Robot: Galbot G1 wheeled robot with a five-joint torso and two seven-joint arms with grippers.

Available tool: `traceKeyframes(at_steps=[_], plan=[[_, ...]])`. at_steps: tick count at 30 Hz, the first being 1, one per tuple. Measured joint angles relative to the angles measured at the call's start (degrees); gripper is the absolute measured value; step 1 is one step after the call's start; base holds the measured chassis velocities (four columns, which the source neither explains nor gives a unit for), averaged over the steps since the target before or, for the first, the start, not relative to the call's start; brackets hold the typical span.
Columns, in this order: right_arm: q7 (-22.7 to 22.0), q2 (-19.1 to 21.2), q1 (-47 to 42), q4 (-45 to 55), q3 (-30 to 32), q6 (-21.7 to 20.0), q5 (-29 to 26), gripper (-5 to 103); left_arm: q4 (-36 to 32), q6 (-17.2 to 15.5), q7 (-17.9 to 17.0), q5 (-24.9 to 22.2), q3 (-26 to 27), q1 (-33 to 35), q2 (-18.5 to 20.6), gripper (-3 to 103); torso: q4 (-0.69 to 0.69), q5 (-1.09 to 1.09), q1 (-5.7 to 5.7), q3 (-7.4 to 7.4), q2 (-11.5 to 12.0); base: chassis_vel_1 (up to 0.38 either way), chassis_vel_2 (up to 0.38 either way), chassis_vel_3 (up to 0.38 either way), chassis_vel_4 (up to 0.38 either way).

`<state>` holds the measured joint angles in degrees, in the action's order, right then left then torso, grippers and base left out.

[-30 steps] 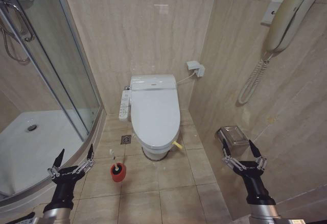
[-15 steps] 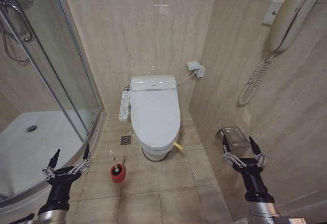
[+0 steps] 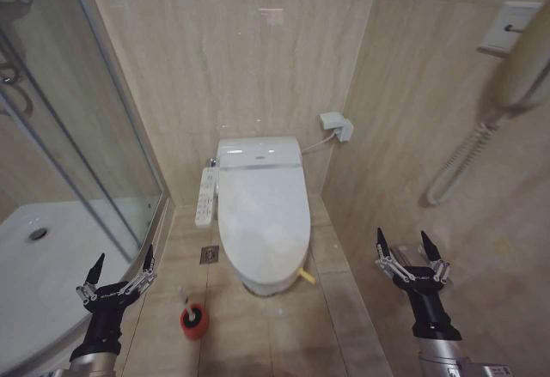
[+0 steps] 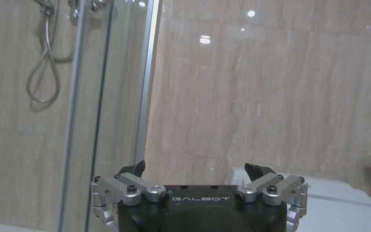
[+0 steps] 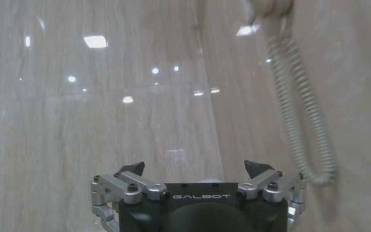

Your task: Open the toilet lid, clean the toilet bowl with a toilet brush, close the toilet lid, and flush.

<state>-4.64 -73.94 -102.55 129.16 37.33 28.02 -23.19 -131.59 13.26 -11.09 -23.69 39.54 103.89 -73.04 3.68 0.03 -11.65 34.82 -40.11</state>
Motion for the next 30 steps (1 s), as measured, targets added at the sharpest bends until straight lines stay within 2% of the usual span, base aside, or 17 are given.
traceKeyframes(at_steps=[5,8,16,23,30], plan=[[0.3,0.0,0.0,0.0,0.0,0.4,-0.1,100,0.4,0.2,0.0,0.0,0.0,-0.2,0.0,100,0.02,-0.01,-0.05,0.02,0.0,-0.178,0.197,0.172,-0.194],[0.5,0.0,-0.1,-0.1,-0.2,0.7,-0.1,100,0.5,0.2,0.0,0.0,0.1,-0.3,-0.1,100,-0.05,0.00,-0.01,0.01,0.0,-0.076,0.103,0.059,-0.015],[1.6,0.3,-2.6,0.2,-3.4,2.4,2.6,100,1.7,0.3,0.0,0.0,0.1,-0.8,-0.2,100,0.02,-0.01,0.07,-0.03,0.0,0.037,-0.066,-0.050,0.052],[4.5,3.1,-4.0,-8.4,-11.5,5.4,8.8,100,4.9,0.6,0.0,-0.1,-0.4,-2.4,0.1,100,-0.01,-0.01,0.03,-0.01,0.0,0.004,-0.008,-0.004,0.004],[6.2,3.4,-1.2,-18.7,-15.9,7.5,12.1,100,7.9,0.9,0.0,-0.6,-0.2,-3.7,0.5,100,0.00,0.00,0.03,-0.01,0.0,0.000,0.000,0.000,0.000]])
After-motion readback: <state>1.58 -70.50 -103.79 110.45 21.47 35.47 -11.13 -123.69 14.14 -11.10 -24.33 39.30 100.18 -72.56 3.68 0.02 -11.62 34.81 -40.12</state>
